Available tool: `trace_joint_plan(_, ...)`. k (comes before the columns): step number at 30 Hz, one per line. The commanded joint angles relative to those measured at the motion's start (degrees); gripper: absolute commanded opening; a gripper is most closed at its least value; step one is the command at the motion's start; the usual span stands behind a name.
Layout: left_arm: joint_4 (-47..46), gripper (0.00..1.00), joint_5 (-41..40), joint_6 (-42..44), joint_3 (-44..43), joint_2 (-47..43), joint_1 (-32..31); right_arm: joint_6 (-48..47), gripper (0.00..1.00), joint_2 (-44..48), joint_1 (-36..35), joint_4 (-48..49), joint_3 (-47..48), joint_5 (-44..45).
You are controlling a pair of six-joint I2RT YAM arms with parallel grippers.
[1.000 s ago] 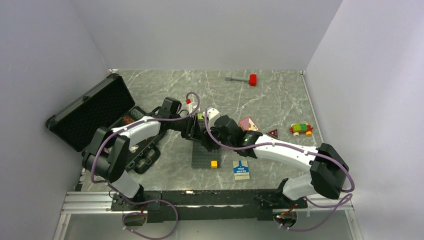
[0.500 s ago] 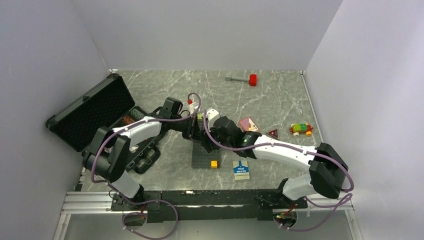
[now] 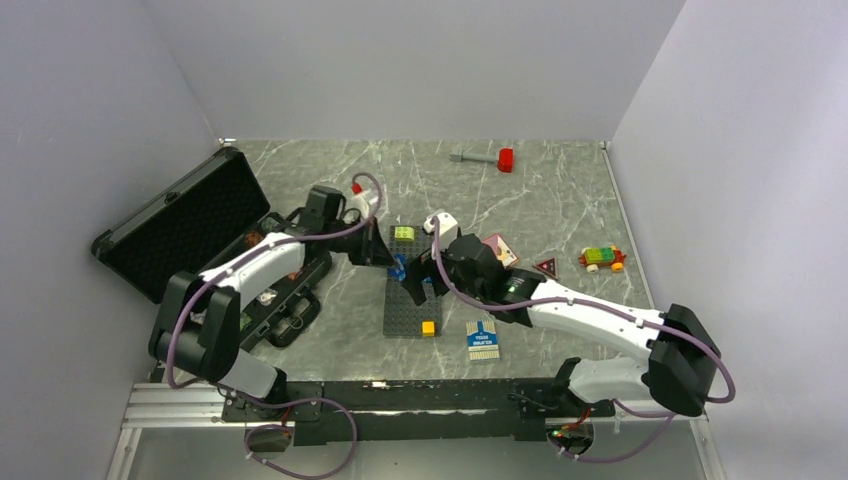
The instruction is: Pack up texas hold em set
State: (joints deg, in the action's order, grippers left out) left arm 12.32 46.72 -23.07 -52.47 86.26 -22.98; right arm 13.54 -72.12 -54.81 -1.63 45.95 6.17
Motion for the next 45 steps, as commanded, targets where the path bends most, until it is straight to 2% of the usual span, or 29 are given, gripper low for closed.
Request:
trace_joint_plan(1,-1.04,0.0,-4.06,1.22,1.08,-7.19,6.82,1.83,0.99,3.21,3.0,3.42,-1.64,1.74)
trace_joint_plan(7,0.23,0.0,-10.34,-2.3,7.97,-19.8,18.76,5.02,0.98,6.4,12.25,-0.55,-4.79,0.67)
trace_joint_plan(11,11.15,0.0,-19.82,-3.59,11.67,-28.51,28.74,4.92,0.99,10.44,17.23,-0.85,-8.23,1.69)
trace_joint_plan(14,16.0,0.0,-21.9,-4.35,13.97,-34.06,37.25,5.66,0.99,11.97,21.36,-1.04,-9.71,0.75)
trace_joint_plan(20,22.88,0.0,-28.42,-2.6,16.09,-39.45,46.59,6.2,0.99,14.08,25.57,-0.01,-12.04,-1.85)
trace_joint_plan(34,24.26,0.0,-33.37,-4.65,17.53,-34.86,48.64,5.19,0.99,15.53,29.17,1.36,-14.0,-5.25)
trace_joint_plan(45,23.1,0.02,-32.35,-5.93,18.83,-31.47,49.0,5.27,0.99,16.86,30.5,1.36,-14.99,-5.91)
